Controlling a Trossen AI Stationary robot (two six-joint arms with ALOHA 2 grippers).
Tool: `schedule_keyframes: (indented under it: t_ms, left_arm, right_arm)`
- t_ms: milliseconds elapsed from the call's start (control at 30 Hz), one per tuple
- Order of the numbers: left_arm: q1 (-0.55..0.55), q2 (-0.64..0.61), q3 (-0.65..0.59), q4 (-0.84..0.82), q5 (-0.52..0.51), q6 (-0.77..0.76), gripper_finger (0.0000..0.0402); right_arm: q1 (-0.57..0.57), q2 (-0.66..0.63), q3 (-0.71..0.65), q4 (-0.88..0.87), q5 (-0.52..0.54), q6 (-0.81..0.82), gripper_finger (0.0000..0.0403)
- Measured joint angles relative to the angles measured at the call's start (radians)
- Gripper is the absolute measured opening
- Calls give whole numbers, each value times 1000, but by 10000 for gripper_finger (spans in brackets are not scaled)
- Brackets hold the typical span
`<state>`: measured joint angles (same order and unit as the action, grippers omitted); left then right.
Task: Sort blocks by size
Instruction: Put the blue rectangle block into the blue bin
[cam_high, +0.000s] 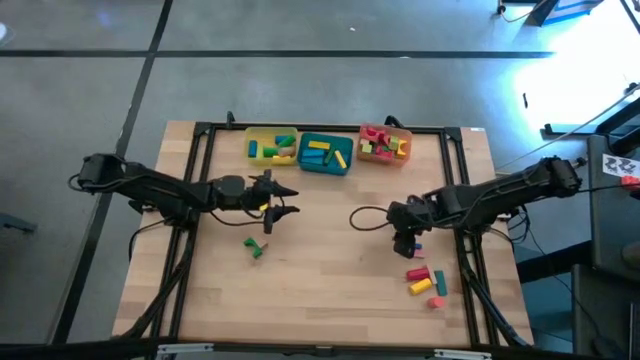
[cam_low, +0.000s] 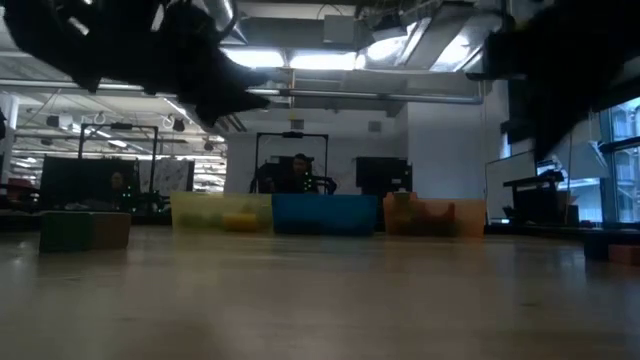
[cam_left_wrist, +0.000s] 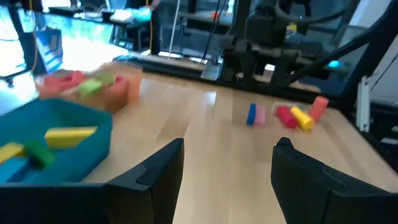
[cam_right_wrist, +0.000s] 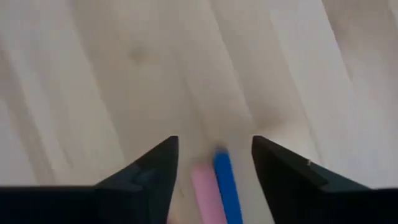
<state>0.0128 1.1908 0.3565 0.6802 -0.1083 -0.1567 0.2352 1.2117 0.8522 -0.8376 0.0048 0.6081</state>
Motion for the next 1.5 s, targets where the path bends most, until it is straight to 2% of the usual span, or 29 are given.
schedule_keyframes:
  t_ms: [167, 333, 433, 733, 1400, 1500]
  left_arm:
    - [0, -5, -80, 65, -1, -5, 205]
    - [0, -8, -138, 136, -8, -44, 205]
    - [0, -11, -156, 137, -10, -56, 205]
    - [0, -11, -156, 142, -9, -53, 205]
    - [0, -10, -156, 143, -8, -53, 205]
    - [0, -10, -156, 143, -8, -56, 205]
  right_arm:
    - [1, 21, -45, -98, -44, 121, 231]
    - [1, 37, -105, -75, -129, 120, 234]
    - [1, 48, -117, -57, -145, 118, 234]
    - [1, 108, -170, -22, -73, 85, 234]
    - [0, 259, -172, 28, -8, 36, 233]
    - [0, 263, -172, 32, -15, 36, 219]
